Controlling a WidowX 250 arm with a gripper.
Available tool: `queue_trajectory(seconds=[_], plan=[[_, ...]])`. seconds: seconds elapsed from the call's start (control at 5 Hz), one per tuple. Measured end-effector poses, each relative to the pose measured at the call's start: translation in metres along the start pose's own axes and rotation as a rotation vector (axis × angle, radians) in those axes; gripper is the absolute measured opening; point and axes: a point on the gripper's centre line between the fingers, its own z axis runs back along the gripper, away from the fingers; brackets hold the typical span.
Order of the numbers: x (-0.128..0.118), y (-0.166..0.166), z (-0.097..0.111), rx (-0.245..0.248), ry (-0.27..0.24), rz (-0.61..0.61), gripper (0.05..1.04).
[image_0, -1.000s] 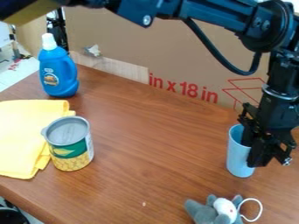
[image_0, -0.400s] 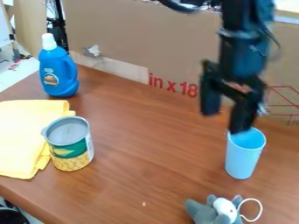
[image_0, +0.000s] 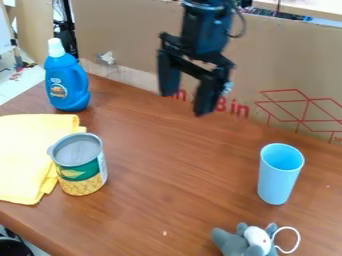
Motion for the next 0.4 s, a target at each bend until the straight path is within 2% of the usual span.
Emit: queue_trajectory(seconds=[0.2, 0.4], plan=[[-0.006, 0.049, -0.013, -0.008, -0.029, 0.073, 1.004], [-0.016, 0.093, -0.018, -0.056, -0.087, 0.147, 1.004]])
